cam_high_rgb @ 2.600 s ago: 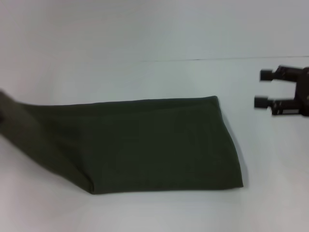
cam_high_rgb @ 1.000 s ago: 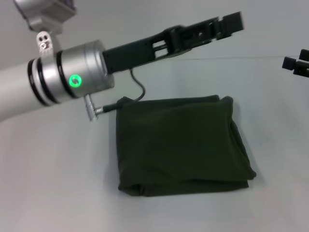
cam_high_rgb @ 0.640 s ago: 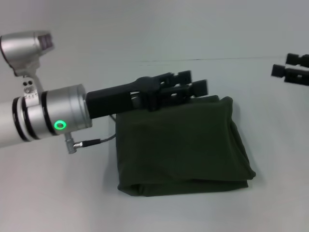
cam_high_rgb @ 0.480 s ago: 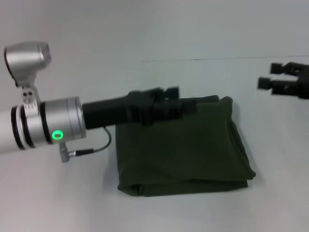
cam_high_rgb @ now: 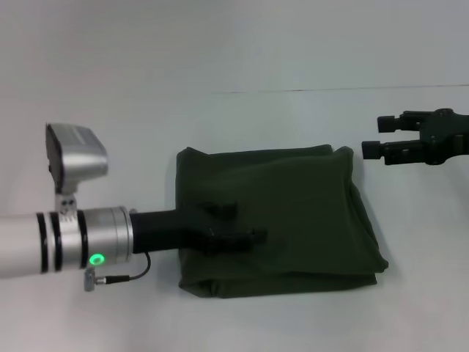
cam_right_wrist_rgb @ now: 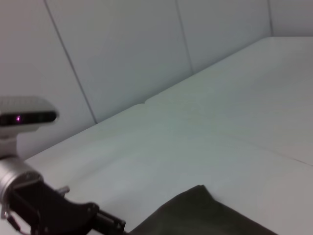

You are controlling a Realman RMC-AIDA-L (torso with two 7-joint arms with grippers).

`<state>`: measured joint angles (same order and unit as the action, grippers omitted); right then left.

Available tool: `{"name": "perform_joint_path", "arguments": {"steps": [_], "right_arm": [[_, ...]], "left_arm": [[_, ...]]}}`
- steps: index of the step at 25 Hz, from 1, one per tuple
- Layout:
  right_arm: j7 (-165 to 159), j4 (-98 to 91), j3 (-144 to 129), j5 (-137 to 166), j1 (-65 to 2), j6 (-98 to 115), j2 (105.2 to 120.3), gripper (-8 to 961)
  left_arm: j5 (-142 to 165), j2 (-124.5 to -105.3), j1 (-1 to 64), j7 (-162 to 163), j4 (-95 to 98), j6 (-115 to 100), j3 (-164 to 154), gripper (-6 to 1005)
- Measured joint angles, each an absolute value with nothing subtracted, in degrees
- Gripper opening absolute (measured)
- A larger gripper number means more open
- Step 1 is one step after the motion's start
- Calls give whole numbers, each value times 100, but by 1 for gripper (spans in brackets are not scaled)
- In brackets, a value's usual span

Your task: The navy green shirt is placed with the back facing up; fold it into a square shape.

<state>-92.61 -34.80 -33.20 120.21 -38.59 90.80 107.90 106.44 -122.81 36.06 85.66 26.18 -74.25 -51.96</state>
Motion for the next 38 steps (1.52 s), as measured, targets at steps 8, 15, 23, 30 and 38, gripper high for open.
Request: {"name": "perform_joint_path", "arguments": {"steps": [8, 15, 23, 30, 38], "right_arm": [[-9386, -3489, -3312, 12050, -3807, 9069, 10755, 910], [-9316, -3490, -3215, 11957, -3828, 9185, 10760, 910], [-8428, -3453, -3210, 11700, -3605, 10147, 10852, 910], [-7387, -3090, -3152, 11700, -3311, 10082, 11058, 910], [-7133, -2952, -3194, 11728, -3201, 10072, 11132, 911]], "left_arm": [[10545, -12381, 3667, 8386, 2422, -6692, -5767, 914], [9356, -12344, 3689, 8052, 3051, -8905, -4693, 904], [9660, -11679, 3759, 7717, 2781, -9331, -4666, 892], [10347, -11539, 3919, 7409, 2567, -8840, -4943, 899], [10398, -11583, 3948, 7303, 2565, -8770, -5182, 898]]}}
